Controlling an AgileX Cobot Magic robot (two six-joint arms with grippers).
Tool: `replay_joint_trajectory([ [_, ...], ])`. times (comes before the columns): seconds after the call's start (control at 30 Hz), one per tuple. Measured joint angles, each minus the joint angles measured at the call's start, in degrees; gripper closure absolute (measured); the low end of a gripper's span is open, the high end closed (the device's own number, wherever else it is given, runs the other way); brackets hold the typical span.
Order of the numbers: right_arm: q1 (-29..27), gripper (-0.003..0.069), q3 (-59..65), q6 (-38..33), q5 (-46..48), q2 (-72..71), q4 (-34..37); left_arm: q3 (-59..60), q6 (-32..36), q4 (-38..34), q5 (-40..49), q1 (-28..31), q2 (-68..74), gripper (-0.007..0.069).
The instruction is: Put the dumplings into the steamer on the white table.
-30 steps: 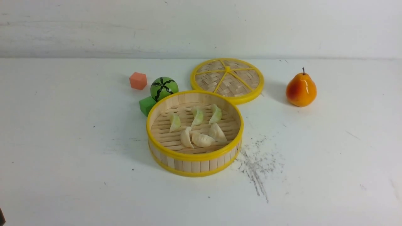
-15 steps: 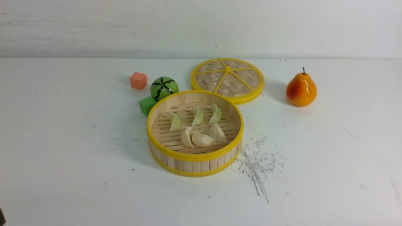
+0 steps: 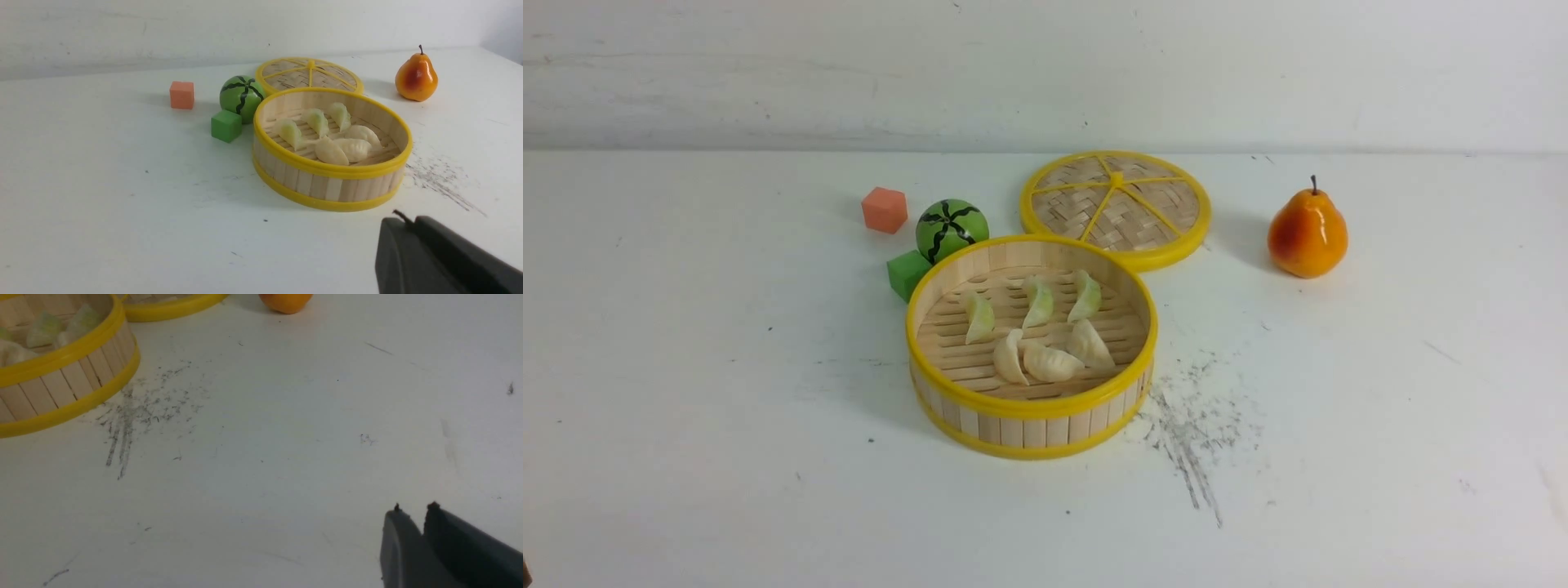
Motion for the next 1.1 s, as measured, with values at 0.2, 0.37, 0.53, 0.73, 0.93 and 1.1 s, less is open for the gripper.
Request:
replay_joint_trajectory([
  [0.2, -0.23, 0.0573, -0.02, 0.00, 0.06, 0.00, 0.17, 7.67, -4.71, 0.74, -7.17, 10.06, -0.83, 0.0603],
  [0.37, -0.29, 0.0572, -0.02, 0.00, 0.06, 0.00, 0.17, 14.00, -5.11, 0.15, -13.14, 15.48, -0.83, 0.0636],
  [0.53, -0.29, 0.0566, -0.02, 0.00, 0.06, 0.00, 0.17, 18.10, -5.11, -2.44, -10.37, 16.20, -0.83, 0.0636],
  [0.73, -0.29, 0.0558, -0.02, 0.00, 0.06, 0.00, 0.17, 18.27, -3.25, -3.35, -6.46, 16.20, -0.83, 0.0636],
  [0.93, -0.29, 0.0555, -0.02, 0.00, 0.06, 0.00, 0.17, 18.27, -2.97, -4.86, -6.46, 16.20, -0.83, 0.0636],
  [1.1, -0.29, 0.0552, -0.02, 0.00, 0.06, 0.00, 0.17, 18.27, -2.92, -5.02, -6.46, 16.20, -0.83, 0.0636],
])
